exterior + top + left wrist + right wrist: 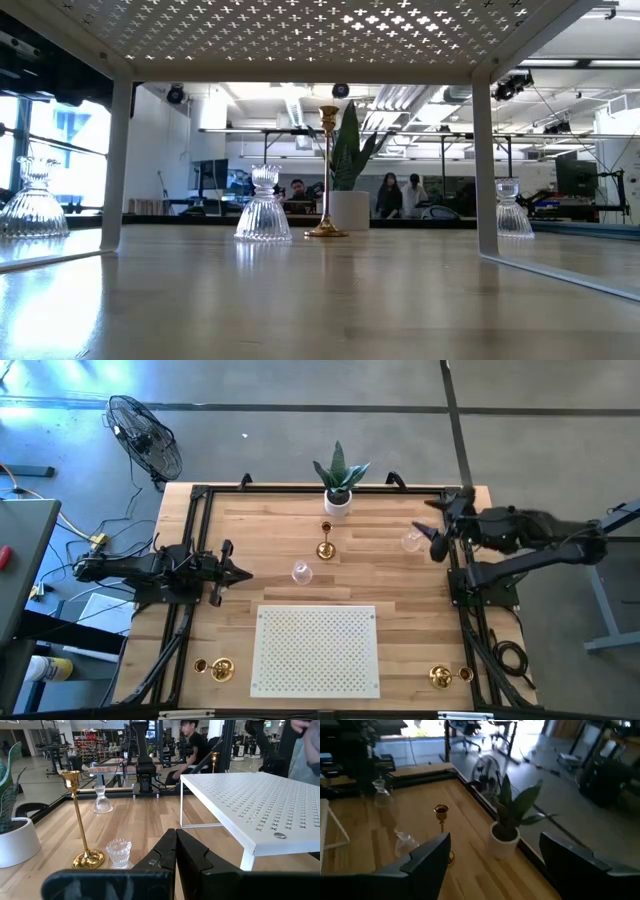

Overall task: Pick & Place candle stick holders
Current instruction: Put the right transparent candle holder on the shelf

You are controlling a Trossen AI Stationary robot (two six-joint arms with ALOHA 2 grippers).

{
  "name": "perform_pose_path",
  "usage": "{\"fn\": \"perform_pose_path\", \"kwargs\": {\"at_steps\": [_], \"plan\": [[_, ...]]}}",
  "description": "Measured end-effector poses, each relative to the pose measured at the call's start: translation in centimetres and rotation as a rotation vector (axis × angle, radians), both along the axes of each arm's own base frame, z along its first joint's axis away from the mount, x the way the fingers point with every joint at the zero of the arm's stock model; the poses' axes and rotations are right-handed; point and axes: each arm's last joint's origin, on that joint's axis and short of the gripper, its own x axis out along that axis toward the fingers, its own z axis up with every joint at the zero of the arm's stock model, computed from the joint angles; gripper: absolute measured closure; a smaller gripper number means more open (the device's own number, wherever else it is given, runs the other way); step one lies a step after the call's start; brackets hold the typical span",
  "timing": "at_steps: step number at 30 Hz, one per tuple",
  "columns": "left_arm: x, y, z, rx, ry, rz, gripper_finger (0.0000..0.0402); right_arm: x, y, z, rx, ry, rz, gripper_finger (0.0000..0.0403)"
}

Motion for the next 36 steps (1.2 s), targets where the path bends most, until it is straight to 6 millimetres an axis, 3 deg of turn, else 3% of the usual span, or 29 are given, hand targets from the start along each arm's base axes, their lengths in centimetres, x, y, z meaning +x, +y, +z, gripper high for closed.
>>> {"fn": "perform_pose_path", "kwargs": {"at_steps": [9, 13, 17, 24, 36], "plan": [[0.0, 0.0, 0.0, 0.0, 0.0, 0.0, 0.04, 1.0, -1.3, 6.2, 0.148, 0.099, -0.145, 0.0104], [0.0, 0.0, 0.0, 0.0, 0.001, 0.0, 0.04, 1.4, -2.3, 7.8, 0.317, 0.129, -0.199, 0.0104], [0.0, 0.0, 0.0, 0.0, 0.001, 0.0, 0.04, 2.0, -3.8, 8.5, 0.352, 0.216, -0.295, 0.0104], [0.0, 0.0, 0.0, 0.0, 0.001, 0.0, 0.04, 4.2, -6.7, 7.7, 0.494, 0.324, -0.33, 0.0104], [0.0, 0.0, 0.0, 0.0, 0.001, 0.0, 0.04, 6.5, -13.1, 2.8, 0.686, 0.545, -0.466, 0.0105]]}}
